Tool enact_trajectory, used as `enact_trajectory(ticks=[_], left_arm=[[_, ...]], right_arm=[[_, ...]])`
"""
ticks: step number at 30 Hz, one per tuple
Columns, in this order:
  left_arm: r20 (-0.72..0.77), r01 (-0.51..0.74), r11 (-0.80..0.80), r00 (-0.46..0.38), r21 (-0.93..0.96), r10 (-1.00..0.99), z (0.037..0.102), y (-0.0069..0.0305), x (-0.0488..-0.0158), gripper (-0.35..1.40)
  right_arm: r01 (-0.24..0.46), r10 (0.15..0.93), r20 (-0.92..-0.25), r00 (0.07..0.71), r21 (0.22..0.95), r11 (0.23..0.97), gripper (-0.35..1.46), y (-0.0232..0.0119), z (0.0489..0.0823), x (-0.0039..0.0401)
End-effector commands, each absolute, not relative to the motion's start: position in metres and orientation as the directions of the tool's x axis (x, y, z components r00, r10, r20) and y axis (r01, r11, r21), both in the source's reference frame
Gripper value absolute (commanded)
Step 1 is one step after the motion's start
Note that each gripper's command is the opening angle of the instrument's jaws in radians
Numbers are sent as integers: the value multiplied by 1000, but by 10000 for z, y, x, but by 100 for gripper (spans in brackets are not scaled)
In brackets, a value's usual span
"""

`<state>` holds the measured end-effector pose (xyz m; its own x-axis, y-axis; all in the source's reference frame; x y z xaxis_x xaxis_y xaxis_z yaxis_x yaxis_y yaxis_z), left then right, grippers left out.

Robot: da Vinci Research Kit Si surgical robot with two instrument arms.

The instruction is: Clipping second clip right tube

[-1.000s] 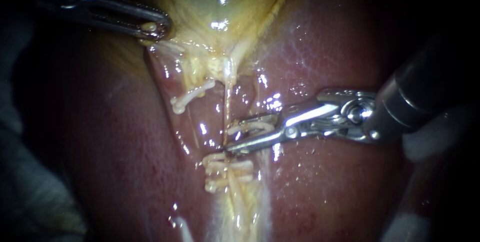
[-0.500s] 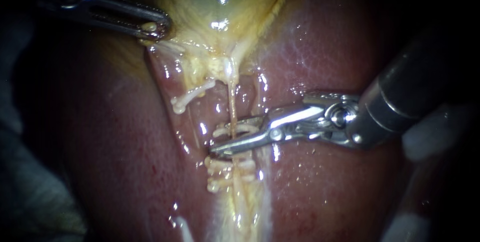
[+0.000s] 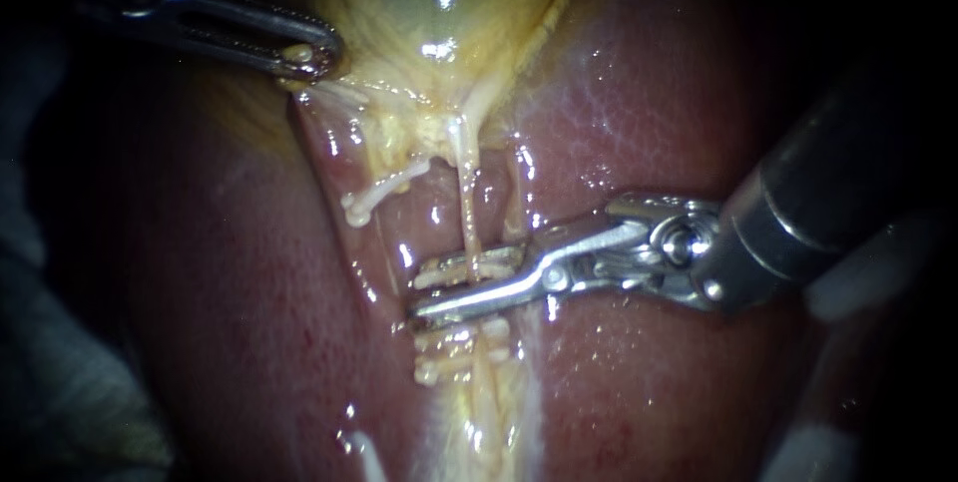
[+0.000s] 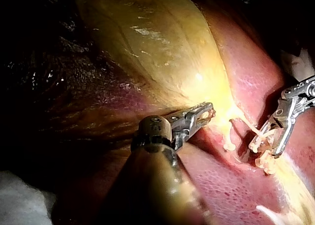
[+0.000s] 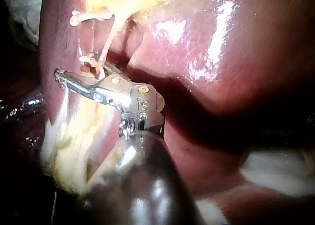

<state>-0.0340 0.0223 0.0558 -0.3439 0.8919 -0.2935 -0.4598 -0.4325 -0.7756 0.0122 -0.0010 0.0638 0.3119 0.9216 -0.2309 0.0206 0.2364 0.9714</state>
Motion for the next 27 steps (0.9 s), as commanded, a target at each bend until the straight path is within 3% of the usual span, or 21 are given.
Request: enact_trajectory(ticks=[1,11,27], left_arm=[[-294,-459,-433,-344,-776,892,558,223,-339,-35],[-294,-459,-433,-344,-776,892,558,223,-339,-35],[-294,-459,-433,-344,-776,892,558,223,-339,-35]], right_arm=[[28,921,-228,315,973,231,50,-9,635,121],[71,921,-217,324,976,205,46,-3,622,114],[82,918,-213,336,977,197,9,0,621,108]])
